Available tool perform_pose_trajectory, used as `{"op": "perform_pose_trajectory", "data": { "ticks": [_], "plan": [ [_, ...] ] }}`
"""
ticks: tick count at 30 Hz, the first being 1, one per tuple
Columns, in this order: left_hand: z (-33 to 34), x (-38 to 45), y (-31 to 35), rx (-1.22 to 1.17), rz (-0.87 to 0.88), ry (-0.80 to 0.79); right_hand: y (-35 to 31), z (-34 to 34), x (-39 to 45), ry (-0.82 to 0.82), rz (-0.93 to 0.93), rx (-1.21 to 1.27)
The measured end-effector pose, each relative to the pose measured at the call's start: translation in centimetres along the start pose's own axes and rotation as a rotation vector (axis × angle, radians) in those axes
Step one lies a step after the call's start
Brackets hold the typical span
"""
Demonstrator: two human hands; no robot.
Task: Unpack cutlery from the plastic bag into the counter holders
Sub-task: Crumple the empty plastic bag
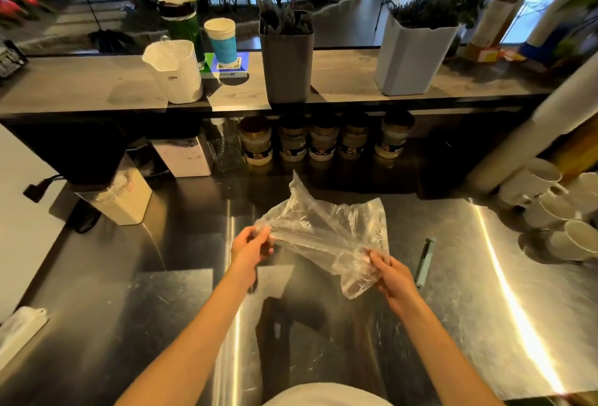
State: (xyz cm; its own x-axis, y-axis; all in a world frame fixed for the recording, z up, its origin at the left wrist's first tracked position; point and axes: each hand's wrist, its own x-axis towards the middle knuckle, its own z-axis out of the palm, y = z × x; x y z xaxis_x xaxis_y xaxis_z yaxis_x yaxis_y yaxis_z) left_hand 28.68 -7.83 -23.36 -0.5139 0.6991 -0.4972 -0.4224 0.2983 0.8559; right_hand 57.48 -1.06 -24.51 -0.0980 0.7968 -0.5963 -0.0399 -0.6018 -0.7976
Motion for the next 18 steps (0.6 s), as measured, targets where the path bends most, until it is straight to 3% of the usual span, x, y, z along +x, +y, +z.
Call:
{"op": "perform_pose_trajectory", "data": {
  "ticks": [3, 7, 9, 13, 18],
  "plan": [
    [-0.7, 0.3, 1.5, -0.125, 0.022, -0.03, 0.2, 0.1, 0.0, -0.059, -0.011, -0.213],
    [-1.0, 0.8, 3.6, -0.315, 0.024, -0.117, 0.2, -0.1, 0.3, -0.231, 0.165, -0.474],
    [-1.1, 0.9, 4.8, -0.296, 0.081, -0.155, -0.4, -0.3, 0.4, -0.258, 0.201, -0.555],
    [-0.7, 0.2, 7.8, -0.049, 0.233, -0.276, -2.9, 1.0, 0.3, -0.137, -0.161, -0.674],
    [0.7, -0.7, 10.9, 0.03, 0.306, -0.483, -5.7, 4.7, 0.9, -0.385, -0.263, -0.561]
  ]
}}
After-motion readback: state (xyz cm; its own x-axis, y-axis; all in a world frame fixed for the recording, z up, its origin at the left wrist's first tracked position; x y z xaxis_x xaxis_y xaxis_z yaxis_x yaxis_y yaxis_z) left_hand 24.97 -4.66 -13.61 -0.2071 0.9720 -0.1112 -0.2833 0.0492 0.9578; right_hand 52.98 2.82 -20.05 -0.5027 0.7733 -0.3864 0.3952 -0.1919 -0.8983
